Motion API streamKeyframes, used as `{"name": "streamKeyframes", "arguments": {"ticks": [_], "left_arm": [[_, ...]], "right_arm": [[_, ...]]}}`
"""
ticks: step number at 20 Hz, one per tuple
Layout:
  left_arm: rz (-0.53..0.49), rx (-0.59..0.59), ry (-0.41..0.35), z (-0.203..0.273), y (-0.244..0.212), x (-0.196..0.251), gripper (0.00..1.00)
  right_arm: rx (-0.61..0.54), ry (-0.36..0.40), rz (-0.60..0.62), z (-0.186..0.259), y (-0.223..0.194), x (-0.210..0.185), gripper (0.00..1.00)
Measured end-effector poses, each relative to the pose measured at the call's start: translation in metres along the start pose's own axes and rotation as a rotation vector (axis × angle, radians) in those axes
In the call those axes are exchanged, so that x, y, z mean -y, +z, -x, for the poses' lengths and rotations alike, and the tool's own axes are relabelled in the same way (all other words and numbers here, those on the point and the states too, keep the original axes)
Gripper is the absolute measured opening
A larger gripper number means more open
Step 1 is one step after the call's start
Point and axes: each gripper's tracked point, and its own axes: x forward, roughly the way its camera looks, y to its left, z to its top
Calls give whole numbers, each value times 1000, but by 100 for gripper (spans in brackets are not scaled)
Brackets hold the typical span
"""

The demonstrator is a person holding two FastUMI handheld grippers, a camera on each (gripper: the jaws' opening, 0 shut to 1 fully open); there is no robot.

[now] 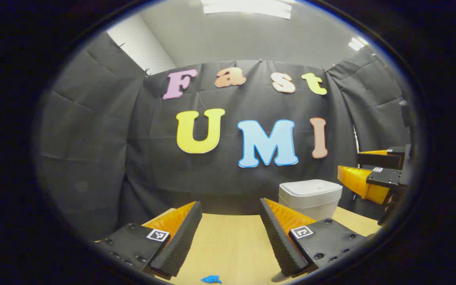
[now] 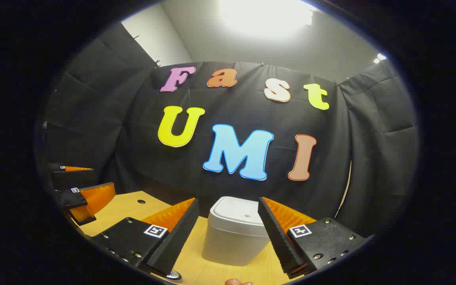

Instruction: Press the lid of the desktop garbage bin to open it, pick up the crumpled paper on the desktop and throw it into the bin, then pick up the pop can on the desktop and drop it into the bin, and finally close the garbage bin lid.

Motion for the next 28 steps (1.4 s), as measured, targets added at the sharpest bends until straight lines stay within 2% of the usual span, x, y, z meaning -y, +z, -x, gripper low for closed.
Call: {"name": "streamKeyframes", "arguments": {"ticks": [3,4,5,10,11,13,14,15,16,17,19,23,25,26,28], "left_arm": [[5,9,-17,-19,10,9,99],[5,9,-29,-25,12,12,92],[2,0,-44,-30,11,13,95],[-29,-1,-82,-47,11,15,92],[-31,-8,-87,-51,9,15,99],[-28,-11,-93,-55,7,15,92],[-19,-12,-99,-57,7,15,99],[-14,-20,-103,-57,4,17,92],[-7,-27,-109,-58,1,17,99],[-4,-31,-111,-58,1,18,92],[8,-36,-114,-60,-1,20,99],[14,-45,-120,-56,-6,22,99],[17,-48,-119,-53,-9,22,95],[20,-52,-119,-52,-9,22,95],[24,-57,-117,-53,-10,23,95]], "right_arm": [[-17,-14,-27,-6,-9,4,96],[-25,-16,-32,-8,-11,3,96],[-26,-34,-41,-11,-10,4,96],[-31,-80,-53,-16,-11,4,96],[-34,-89,-59,-16,-13,4,96],[-36,-96,-74,-16,-14,1,96],[-41,-99,-75,-18,-14,0,96],[-49,-105,-74,-19,-17,2,96],[-60,-113,-78,-18,-19,3,96],[-73,-118,-81,-18,-21,4,96],[-91,-123,-88,-16,-26,2,96],[-111,-140,-90,-11,-32,5,94],[-126,-158,-89,-10,-37,9,92],[-129,-154,-92,-10,-38,9,77],[-138,-148,-99,-12,-42,7,70]]}}
